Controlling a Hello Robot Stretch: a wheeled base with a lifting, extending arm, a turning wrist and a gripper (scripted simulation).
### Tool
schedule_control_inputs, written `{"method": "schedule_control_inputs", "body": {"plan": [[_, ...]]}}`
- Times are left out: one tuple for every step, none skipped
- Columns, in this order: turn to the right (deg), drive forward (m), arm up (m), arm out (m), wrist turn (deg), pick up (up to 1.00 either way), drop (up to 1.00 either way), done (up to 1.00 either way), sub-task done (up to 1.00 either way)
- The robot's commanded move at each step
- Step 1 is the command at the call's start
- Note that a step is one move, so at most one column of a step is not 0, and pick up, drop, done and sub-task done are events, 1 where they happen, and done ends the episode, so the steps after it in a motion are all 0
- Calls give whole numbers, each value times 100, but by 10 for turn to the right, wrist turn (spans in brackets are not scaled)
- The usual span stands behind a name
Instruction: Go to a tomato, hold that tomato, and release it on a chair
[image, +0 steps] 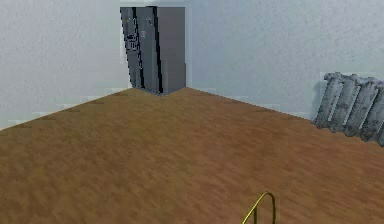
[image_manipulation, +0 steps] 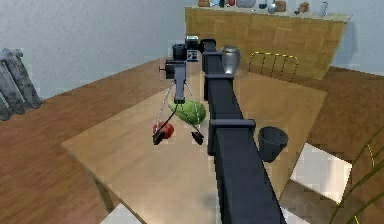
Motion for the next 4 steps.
{"method": "schedule_control_inputs", "body": {"plan": [[0,0,0,0,450,0,0,0,0],[0,0,0,0,450,0,0,0,0],[0,0,0,0,450,0,0,0,0],[0,0,0,0,90,0,0,0,0]]}}
